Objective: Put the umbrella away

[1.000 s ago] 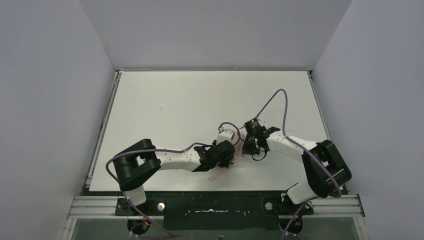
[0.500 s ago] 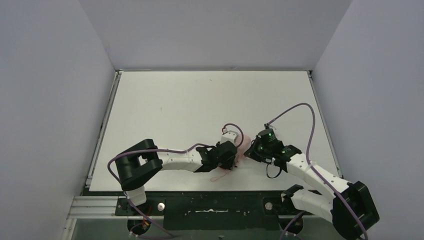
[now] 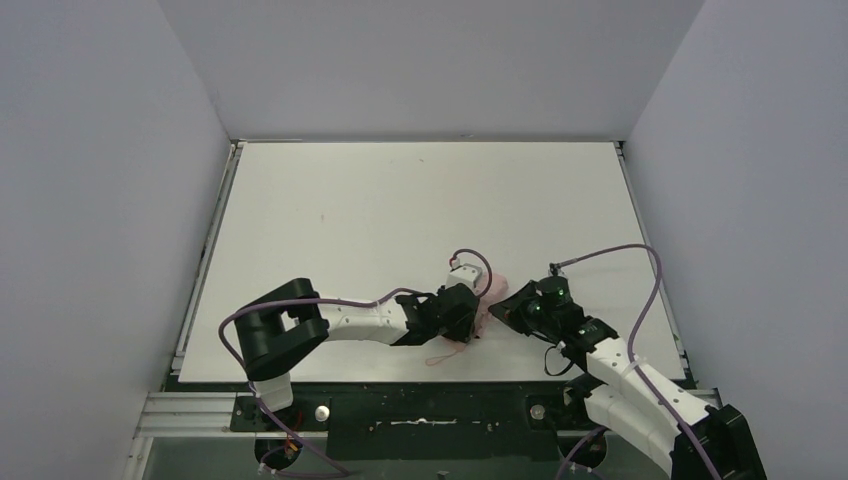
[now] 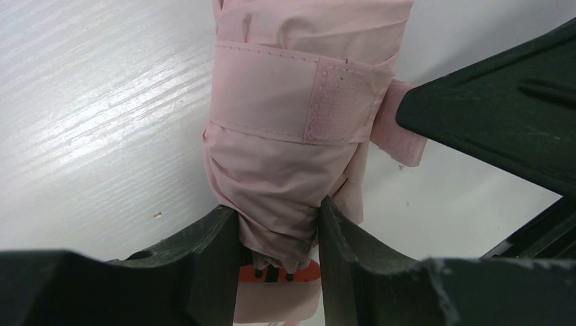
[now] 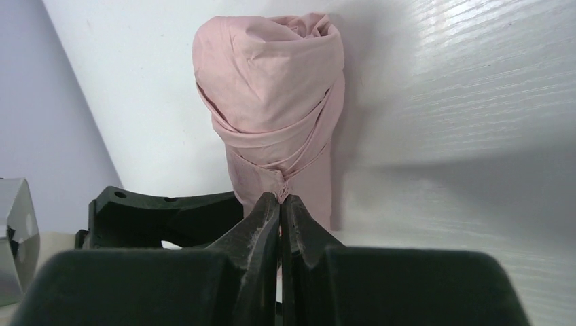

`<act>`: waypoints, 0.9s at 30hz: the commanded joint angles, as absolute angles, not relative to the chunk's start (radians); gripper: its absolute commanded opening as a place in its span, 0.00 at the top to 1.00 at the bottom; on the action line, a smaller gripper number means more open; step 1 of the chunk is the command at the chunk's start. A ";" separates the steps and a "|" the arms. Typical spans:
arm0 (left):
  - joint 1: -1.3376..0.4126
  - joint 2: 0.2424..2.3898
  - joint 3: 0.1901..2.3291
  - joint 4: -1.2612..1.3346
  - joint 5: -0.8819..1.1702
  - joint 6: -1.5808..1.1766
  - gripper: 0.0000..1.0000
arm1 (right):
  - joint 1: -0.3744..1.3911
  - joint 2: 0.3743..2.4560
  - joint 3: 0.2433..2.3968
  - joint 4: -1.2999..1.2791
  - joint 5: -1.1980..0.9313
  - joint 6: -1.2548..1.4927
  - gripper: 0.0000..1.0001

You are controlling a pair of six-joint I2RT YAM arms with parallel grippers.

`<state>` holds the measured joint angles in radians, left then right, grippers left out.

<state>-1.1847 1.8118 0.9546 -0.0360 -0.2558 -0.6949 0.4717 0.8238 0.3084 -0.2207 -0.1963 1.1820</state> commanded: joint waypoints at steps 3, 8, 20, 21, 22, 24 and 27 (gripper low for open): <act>-1.201 1.961 0.878 -0.338 -0.211 -0.681 1.00 | 0.442 0.786 0.236 0.242 -0.335 1.421 1.00; -1.214 1.972 0.888 -0.337 -0.211 -0.674 1.00 | 0.425 0.827 0.183 0.422 -0.340 1.533 1.00; -1.230 1.987 0.893 -0.336 -0.206 -0.661 1.00 | 0.413 0.930 0.160 0.682 -0.318 1.653 1.00; -1.233 1.990 0.894 -0.336 -0.205 -0.659 1.00 | 0.413 0.939 0.161 0.701 -0.319 1.662 1.00; -1.234 1.993 0.896 -0.336 -0.204 -0.656 1.00 | 0.411 0.951 0.160 0.718 -0.319 1.669 1.00; -1.240 1.999 0.902 -0.340 -0.204 -0.650 1.00 | 0.412 0.969 0.158 0.744 -0.318 1.681 1.00; -1.249 2.007 0.911 -0.345 -0.206 -0.644 1.00 | 0.412 0.991 0.162 0.758 -0.318 1.683 1.00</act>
<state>-1.2060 1.8488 0.9913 -0.0521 -0.3233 -0.6964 0.4118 0.9997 0.1127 0.3672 -0.2752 1.6020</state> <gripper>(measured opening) 0.360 0.028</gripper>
